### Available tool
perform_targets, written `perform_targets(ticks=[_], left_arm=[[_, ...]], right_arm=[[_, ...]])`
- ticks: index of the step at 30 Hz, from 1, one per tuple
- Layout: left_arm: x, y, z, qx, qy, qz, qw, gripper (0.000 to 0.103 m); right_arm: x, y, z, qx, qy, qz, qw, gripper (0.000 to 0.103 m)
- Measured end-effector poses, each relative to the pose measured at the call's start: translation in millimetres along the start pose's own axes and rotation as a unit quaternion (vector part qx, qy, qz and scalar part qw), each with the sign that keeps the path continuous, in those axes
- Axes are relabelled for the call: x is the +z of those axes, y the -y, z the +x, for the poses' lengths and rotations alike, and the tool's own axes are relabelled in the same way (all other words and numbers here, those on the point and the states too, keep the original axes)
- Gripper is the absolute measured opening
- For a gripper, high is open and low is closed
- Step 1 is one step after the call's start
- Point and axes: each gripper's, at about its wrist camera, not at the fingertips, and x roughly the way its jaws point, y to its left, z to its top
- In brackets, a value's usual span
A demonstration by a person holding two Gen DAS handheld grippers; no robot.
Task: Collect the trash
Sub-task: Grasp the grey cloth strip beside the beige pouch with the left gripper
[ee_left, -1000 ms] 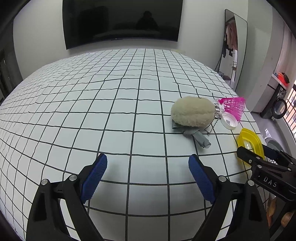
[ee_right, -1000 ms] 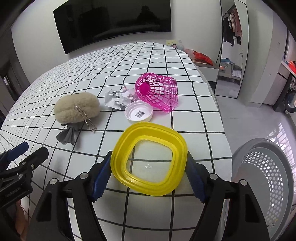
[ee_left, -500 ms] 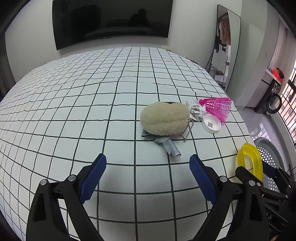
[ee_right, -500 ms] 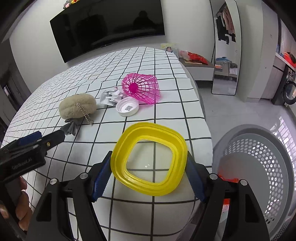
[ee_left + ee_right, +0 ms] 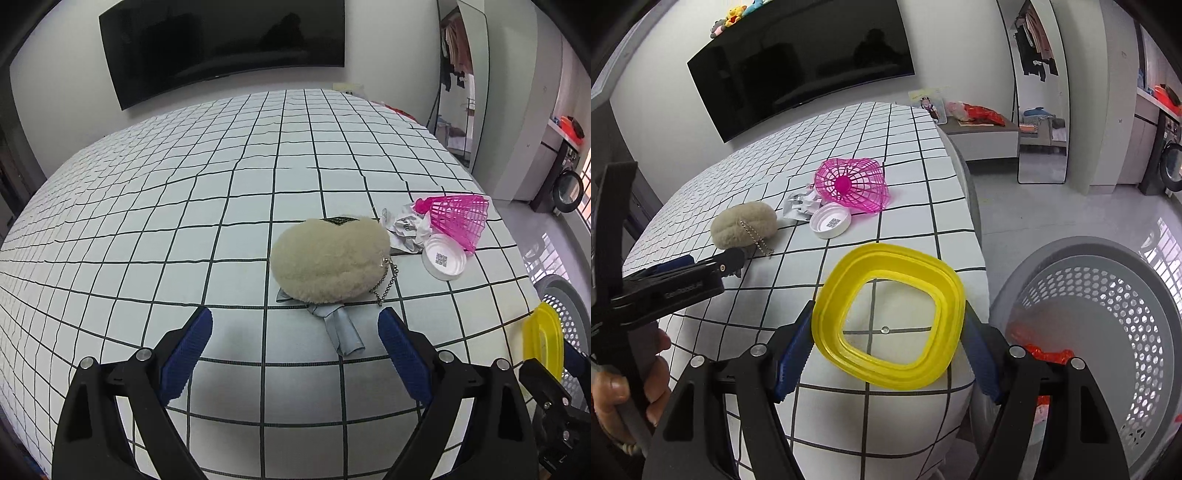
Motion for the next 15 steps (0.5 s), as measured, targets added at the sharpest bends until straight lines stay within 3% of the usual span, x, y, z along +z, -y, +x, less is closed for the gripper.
perform_targets(ticks=[8, 14, 15], left_arm=[[3.2, 2.6, 14.3, 0.007, 0.001, 0.002, 1.0000, 0.086], [0.9, -3.1, 18.3, -0.005, -0.005, -0.012, 0.9999, 0.063], [0.9, -4.8, 18.3, -0.009, -0.006, -0.015, 0.9998, 0.054]], right_arm=[[-3.2, 15.5, 1.3, -0.003, -0.008, 0.017, 1.000, 0.072], [-6.2, 20.7, 4.1, -0.007, -0.015, 0.022, 1.000, 0.072], [-6.3, 21.0, 4.4, -0.007, -0.016, 0.022, 1.000, 0.072]])
